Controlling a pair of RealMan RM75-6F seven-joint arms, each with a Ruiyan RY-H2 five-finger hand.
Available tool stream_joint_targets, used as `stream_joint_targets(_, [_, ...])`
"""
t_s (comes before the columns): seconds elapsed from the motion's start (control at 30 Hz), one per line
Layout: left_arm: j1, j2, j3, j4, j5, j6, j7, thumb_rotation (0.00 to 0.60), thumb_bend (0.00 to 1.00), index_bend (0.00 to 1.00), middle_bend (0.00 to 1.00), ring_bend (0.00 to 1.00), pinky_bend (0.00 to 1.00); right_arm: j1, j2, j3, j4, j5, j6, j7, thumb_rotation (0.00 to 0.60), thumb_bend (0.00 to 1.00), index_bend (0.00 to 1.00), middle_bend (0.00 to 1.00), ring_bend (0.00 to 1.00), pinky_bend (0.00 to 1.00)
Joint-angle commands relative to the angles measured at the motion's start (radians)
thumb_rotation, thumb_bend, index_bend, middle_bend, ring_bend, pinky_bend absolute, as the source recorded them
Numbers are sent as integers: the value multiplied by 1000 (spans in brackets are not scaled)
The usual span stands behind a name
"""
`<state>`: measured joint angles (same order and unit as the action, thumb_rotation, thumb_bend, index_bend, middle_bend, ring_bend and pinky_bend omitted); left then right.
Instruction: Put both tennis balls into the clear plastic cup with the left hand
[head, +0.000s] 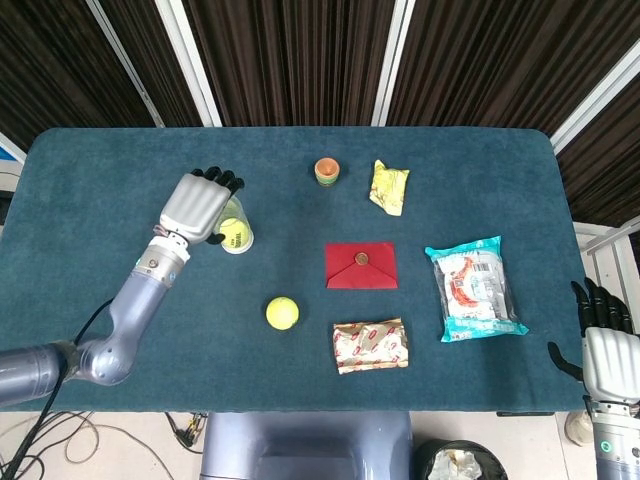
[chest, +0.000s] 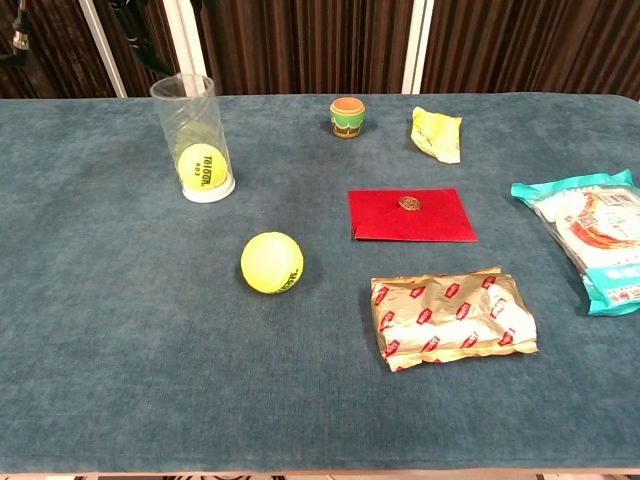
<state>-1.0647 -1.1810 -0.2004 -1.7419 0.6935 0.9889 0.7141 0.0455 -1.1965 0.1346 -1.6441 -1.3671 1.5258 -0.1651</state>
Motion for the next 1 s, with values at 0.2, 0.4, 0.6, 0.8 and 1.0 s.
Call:
stream_joint_targets(0.2, [76,104,87,-179,179,-56,-82,600,36,249,199,183,312,-1,-4,1,-7,3,4,-10,600,336,0,0,26,92])
stream_joint_targets(0.4, [87,93,121,-182,238,-172,-187,600,36,233,188,171,305,-2,-10,1,-7,-1,11,-20,600,336,0,0,26,91])
stream_joint_targets(0.6, [87,22,153,-133,294,-234,-235,600,36,230,187,171,298,-1,-14,4,-5,8,9,-25,600,335,0,0,26,92])
stream_joint_targets(0.8, [90,-103,179,-49,334,-234,-238,600,36,225,180,171,295,-4,-14,8,-9,12,15,-25,600,336,0,0,26,91])
stream_joint_targets(1.0, [86,-221,189,43,344,-192,-182,600,36,216,177,171,294,-5,-14,10,-12,15,15,-24,600,335,0,0,26,92])
